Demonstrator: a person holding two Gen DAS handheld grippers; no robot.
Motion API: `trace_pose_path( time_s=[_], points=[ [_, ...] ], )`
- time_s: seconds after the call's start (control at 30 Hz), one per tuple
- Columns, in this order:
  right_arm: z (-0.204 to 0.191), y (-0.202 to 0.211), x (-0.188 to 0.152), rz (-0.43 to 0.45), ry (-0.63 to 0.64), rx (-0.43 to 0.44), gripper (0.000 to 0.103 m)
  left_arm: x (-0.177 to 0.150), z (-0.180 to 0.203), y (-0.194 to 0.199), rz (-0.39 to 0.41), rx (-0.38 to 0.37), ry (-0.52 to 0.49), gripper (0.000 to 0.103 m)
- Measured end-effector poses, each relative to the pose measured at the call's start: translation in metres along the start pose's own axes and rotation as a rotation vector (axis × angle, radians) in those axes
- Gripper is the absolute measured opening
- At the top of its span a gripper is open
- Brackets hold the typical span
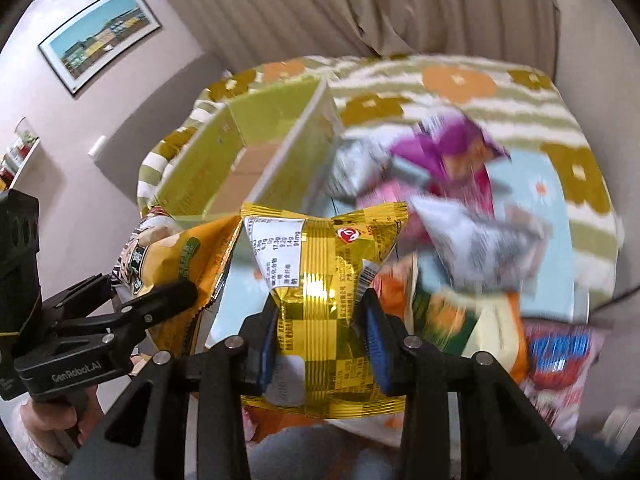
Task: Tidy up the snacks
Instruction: 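Carry both bags over the box and open both grippers to drop them inside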
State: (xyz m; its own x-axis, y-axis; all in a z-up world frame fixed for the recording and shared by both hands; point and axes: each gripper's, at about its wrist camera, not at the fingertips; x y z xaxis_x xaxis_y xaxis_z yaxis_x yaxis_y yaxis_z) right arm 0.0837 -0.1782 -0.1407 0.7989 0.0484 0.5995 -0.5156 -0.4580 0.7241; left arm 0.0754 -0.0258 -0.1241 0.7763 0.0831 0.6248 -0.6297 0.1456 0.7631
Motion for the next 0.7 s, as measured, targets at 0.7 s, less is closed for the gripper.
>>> trace_pose_path(
  time_s=[0.7],
  points=[
    [-0.093,-0.106,0.169,0.081,0.014,-0.066,0.035,0.191,-0.152,-0.114,-0.015,0.02,-0.067,0.069]
  ],
)
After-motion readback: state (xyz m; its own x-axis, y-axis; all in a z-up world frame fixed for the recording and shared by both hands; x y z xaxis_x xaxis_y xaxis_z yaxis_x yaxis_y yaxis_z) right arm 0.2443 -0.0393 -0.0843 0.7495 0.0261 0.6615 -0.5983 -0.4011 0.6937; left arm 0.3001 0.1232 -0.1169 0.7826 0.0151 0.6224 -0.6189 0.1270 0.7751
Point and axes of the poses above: each gripper's, at about its wrist camera, not at the fingertips, and y roughly against the way its jaws point, z to its right, x to its top, and after that the axes turned 5 degrees about z, right-handed
